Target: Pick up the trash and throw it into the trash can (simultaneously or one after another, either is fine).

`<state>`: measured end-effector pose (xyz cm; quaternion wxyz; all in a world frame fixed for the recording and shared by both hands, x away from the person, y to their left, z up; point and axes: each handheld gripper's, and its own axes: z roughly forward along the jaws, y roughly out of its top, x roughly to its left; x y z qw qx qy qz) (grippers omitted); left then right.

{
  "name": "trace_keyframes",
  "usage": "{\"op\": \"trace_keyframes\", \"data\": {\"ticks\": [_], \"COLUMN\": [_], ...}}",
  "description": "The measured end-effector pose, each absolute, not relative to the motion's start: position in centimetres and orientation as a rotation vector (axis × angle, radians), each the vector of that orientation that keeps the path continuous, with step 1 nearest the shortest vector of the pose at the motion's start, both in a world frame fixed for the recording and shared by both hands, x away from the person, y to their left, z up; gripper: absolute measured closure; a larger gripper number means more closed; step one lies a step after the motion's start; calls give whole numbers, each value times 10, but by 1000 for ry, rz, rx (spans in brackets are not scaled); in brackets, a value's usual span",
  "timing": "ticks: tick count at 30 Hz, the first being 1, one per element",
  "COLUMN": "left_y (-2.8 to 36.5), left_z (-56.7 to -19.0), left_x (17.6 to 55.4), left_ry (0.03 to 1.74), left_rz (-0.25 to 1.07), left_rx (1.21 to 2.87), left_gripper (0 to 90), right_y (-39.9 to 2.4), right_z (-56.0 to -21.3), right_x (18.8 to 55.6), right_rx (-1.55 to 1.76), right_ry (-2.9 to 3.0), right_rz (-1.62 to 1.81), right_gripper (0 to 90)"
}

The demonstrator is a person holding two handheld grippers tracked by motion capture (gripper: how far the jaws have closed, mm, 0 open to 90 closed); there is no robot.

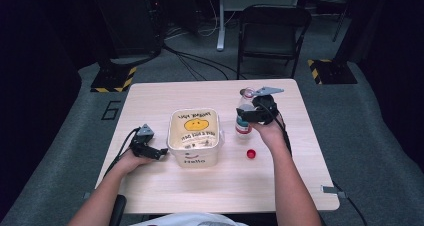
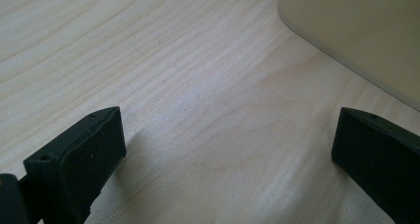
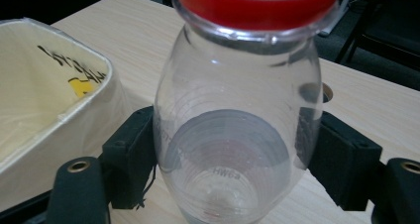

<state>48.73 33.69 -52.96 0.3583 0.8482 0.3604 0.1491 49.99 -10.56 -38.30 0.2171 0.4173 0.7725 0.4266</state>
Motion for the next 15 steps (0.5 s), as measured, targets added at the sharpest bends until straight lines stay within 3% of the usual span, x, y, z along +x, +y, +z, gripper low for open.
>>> {"op": "trace_keyframes", "data": {"ticks": [15], "left_y": [336], "left_z": [-530], "left_x": [487], "left_ry": [936], "left_rz": [384], "left_rx": [2180], "left_gripper": [0], "right_y": [-95], "right_z": [-340], "right_x": [490], "right_rx": [1048], "right_ry": [2159], "right_rz": [1256], "right_gripper": [252]}}
